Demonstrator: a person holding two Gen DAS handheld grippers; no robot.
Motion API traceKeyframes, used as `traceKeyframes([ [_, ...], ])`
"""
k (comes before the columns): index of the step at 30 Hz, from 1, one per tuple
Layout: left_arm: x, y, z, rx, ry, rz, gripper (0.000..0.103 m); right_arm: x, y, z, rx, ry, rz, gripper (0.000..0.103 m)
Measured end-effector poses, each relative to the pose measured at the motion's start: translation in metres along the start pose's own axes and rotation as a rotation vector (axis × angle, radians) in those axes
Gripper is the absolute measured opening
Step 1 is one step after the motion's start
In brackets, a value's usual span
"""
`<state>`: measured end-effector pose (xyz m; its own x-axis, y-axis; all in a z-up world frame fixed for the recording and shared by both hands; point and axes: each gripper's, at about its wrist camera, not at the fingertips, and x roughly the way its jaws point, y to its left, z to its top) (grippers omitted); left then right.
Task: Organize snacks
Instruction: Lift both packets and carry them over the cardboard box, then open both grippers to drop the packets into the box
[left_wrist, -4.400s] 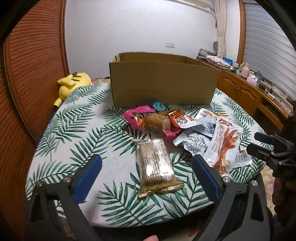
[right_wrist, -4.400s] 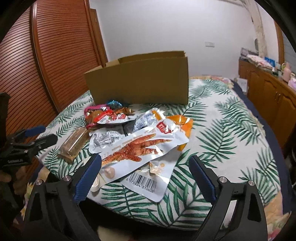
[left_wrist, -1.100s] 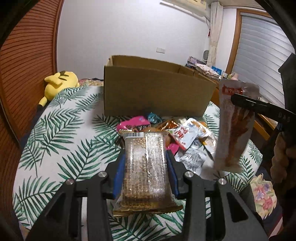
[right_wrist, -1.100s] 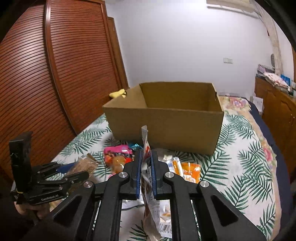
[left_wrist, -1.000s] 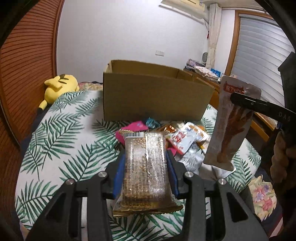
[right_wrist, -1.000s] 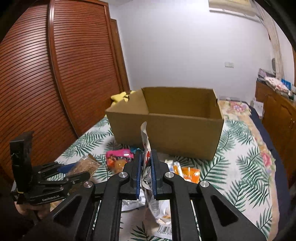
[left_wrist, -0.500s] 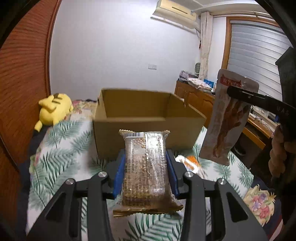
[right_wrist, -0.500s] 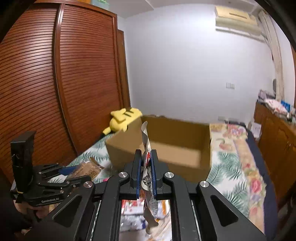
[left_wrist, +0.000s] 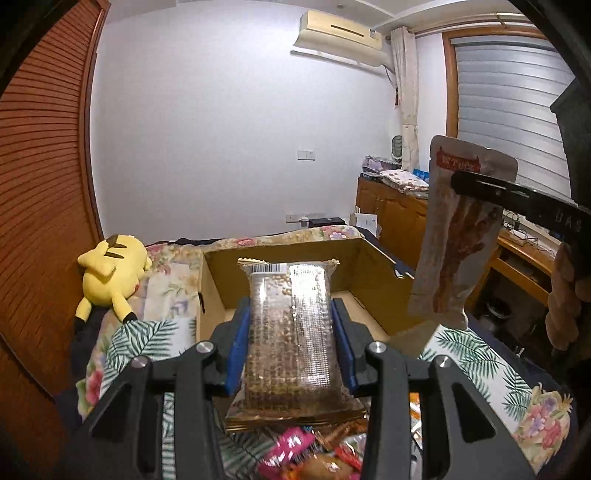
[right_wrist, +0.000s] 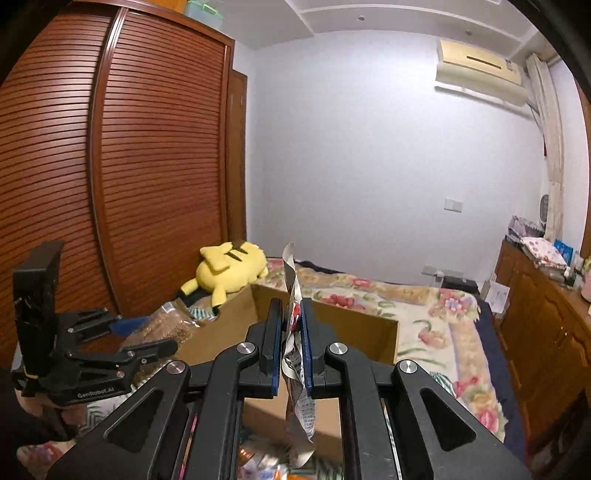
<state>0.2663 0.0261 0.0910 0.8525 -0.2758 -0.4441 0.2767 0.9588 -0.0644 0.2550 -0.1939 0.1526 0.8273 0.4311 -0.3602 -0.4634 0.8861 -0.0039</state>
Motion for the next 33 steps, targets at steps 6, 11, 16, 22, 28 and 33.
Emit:
traceKeyframes([
  [6, 0.036, 0.008, 0.008, -0.006, 0.035, -0.003, 0.040, 0.030, -0.012, 0.000, -0.001, 0.008, -0.021, 0.006],
  [11, 0.065, 0.012, 0.002, -0.030, 0.090, -0.022, 0.040, 0.065, -0.018, -0.011, 0.000, 0.067, -0.051, 0.007],
  [16, 0.089, 0.013, -0.010, -0.031, 0.130, -0.012, 0.040, 0.091, -0.020, -0.036, 0.018, 0.116, -0.050, 0.007],
  [22, 0.108, 0.014, -0.012, -0.033, 0.152, 0.003, 0.041, 0.110, -0.016, -0.058, 0.028, 0.161, -0.047, 0.007],
  [28, 0.113, 0.012, -0.015, -0.034, 0.157, 0.034, 0.049, 0.121, -0.015, -0.076, 0.058, 0.208, -0.035, 0.007],
  [33, 0.110, 0.013, -0.019, -0.040, 0.162, 0.045, 0.057, 0.121, -0.013, -0.083, 0.085, 0.231, -0.001, 0.012],
])
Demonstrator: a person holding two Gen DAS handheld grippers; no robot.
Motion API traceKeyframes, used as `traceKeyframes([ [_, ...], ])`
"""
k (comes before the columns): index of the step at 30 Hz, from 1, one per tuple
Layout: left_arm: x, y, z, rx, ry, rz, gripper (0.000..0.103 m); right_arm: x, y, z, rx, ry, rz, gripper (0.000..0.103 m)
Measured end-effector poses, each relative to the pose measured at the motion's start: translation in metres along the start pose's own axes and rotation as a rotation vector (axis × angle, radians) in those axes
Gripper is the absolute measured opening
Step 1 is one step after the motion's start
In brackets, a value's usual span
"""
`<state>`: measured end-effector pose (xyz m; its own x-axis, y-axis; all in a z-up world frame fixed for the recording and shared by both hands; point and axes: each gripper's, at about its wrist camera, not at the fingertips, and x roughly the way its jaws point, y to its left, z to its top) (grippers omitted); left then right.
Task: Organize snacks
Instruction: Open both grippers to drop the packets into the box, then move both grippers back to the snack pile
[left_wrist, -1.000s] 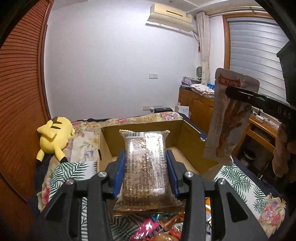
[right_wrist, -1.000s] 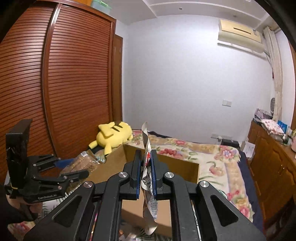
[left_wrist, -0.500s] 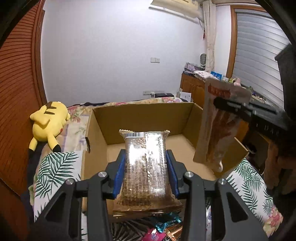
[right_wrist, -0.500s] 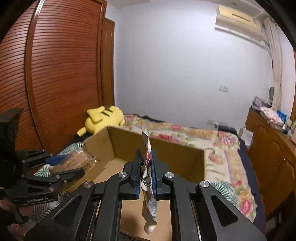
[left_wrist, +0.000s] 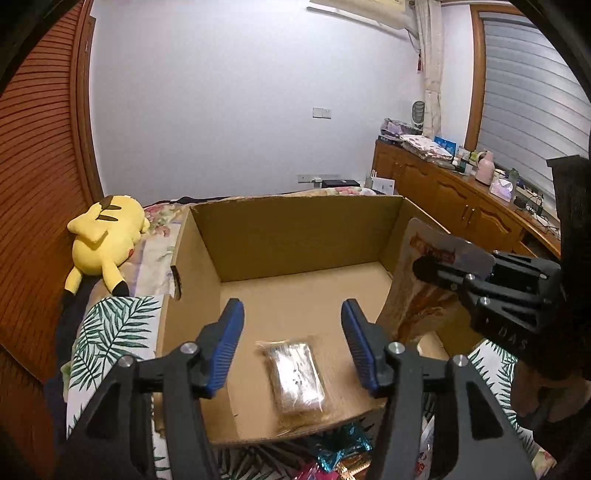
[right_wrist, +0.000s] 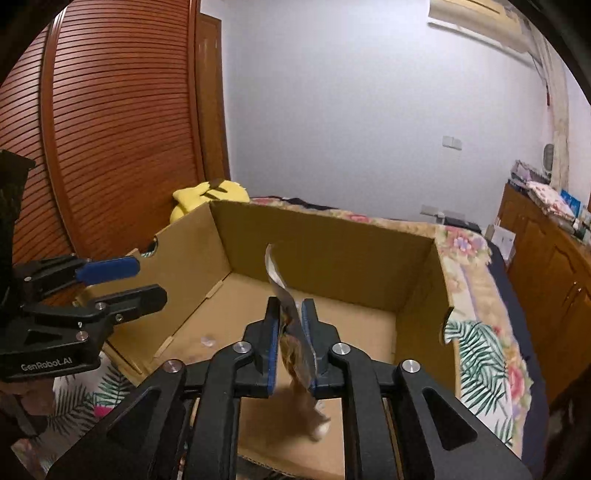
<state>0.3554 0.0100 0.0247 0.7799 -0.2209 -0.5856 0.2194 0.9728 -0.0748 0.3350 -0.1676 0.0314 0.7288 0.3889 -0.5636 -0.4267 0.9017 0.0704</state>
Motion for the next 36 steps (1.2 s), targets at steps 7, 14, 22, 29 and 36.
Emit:
traceKeyframes([
  [7, -0.012, 0.003, -0.010, -0.013, 0.017, 0.015, 0.062, 0.002, 0.001, -0.004, 0.046, 0.064, 0.177, 0.025],
  [14, -0.028, 0.005, -0.023, -0.019, 0.049, 0.053, 0.068, -0.008, 0.009, -0.006, 0.034, 0.058, 0.165, 0.029],
  [22, -0.055, 0.005, -0.037, -0.026, 0.055, 0.078, 0.073, -0.030, 0.016, -0.001, 0.033, 0.025, 0.154, 0.036],
  [29, -0.076, -0.004, -0.055, 0.008, 0.031, 0.101, 0.073, -0.063, 0.014, 0.002, 0.026, -0.030, 0.127, 0.038],
  [36, -0.085, -0.018, -0.082, 0.035, 0.031, 0.084, 0.073, -0.096, 0.008, -0.018, 0.034, -0.034, 0.055, 0.040],
])
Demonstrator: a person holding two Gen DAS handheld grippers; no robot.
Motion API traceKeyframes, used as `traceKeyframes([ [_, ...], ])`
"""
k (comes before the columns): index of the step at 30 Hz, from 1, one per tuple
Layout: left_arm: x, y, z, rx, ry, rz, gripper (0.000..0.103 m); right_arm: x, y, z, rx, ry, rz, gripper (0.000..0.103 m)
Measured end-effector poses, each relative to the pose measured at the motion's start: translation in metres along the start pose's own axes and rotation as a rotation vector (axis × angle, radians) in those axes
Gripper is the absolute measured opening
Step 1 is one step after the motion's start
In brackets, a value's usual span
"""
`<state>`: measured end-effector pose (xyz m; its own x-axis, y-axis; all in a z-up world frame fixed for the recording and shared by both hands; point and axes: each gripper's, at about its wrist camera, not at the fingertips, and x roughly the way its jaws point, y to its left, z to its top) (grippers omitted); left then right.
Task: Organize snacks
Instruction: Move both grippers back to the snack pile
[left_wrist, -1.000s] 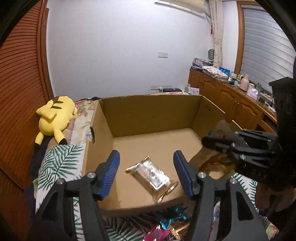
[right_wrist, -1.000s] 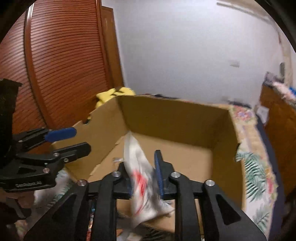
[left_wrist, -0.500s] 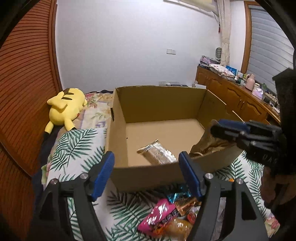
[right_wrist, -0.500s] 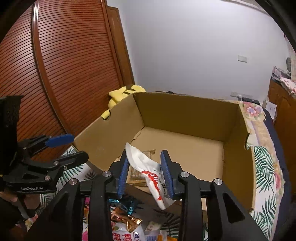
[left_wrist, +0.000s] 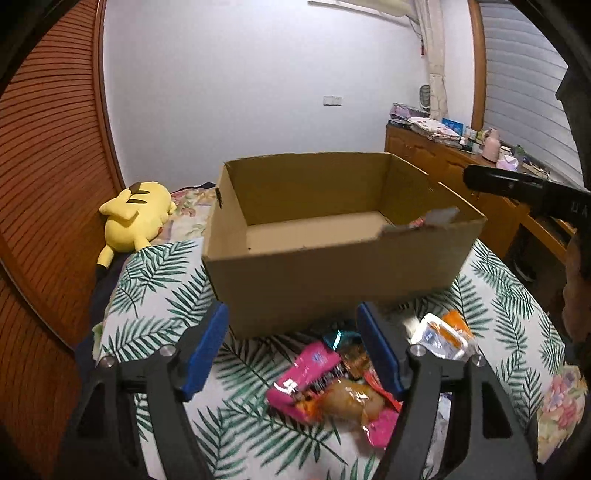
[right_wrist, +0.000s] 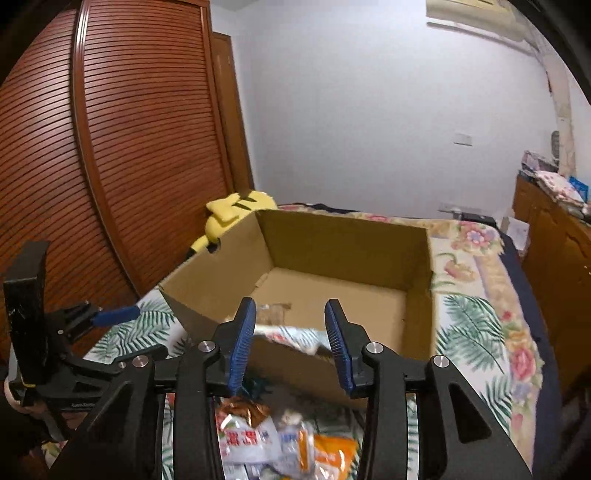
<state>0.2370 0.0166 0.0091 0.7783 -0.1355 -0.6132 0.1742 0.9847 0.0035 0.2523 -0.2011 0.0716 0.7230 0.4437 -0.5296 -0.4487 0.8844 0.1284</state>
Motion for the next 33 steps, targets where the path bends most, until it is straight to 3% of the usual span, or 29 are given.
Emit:
traceKeyframes([
  [10, -0.007, -0.013, -0.038, 0.009, 0.028, -0.152, 0.073, -0.026, 0.006, -0.061, -0.009, 0.054, -0.075, 0.047],
  [20, -0.004, -0.020, -0.070, -0.001, 0.061, -0.161, 0.068, -0.012, -0.001, -0.123, 0.042, 0.178, -0.104, 0.047],
  [28, -0.006, -0.029, -0.086, 0.015, 0.092, -0.205, 0.065, 0.011, -0.004, -0.147, 0.076, 0.272, -0.091, 0.047],
  [33, -0.004, -0.031, -0.090, 0.006, 0.101, -0.185, 0.065, 0.021, -0.001, -0.150, 0.057, 0.313, -0.122, 0.048],
])
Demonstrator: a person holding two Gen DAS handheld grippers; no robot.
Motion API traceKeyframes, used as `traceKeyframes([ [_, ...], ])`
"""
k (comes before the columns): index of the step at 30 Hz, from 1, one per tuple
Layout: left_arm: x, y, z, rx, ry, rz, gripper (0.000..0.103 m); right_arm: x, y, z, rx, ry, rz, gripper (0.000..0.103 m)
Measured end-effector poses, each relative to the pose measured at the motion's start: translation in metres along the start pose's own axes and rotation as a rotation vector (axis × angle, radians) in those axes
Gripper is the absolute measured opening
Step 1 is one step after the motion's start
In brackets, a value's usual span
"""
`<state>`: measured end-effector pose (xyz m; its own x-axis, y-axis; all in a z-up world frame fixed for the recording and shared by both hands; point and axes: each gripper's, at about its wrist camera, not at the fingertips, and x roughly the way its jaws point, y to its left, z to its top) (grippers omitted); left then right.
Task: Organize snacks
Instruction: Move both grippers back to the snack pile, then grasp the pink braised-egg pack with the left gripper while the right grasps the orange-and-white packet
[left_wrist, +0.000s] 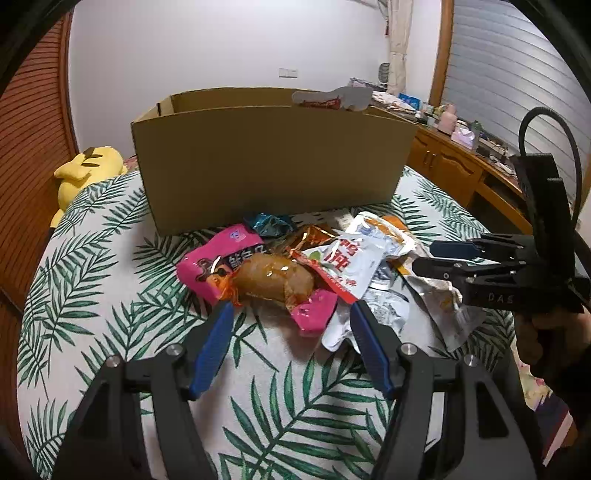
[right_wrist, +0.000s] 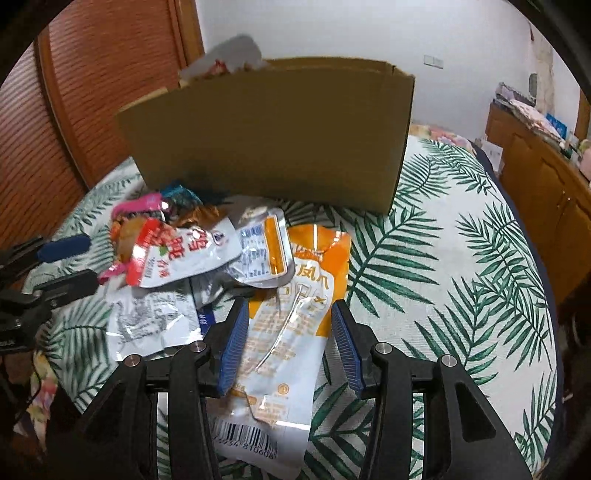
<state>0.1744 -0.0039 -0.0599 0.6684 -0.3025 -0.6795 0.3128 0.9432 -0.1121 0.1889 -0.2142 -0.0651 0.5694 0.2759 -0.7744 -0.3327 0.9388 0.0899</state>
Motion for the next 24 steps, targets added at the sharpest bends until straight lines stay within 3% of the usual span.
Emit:
traceKeyframes([
  [12, 0.005, 0.008, 0.004, -0.045, -0.010, 0.039, 0.067, 0.015, 0.008, -0.001, -0.052, 0.035, -0.047, 0.076],
  [24, 0.026, 0.029, 0.024, -0.170, -0.006, 0.067, 0.068, 0.015, 0.007, -0.006, -0.045, -0.010, -0.038, 0.080],
])
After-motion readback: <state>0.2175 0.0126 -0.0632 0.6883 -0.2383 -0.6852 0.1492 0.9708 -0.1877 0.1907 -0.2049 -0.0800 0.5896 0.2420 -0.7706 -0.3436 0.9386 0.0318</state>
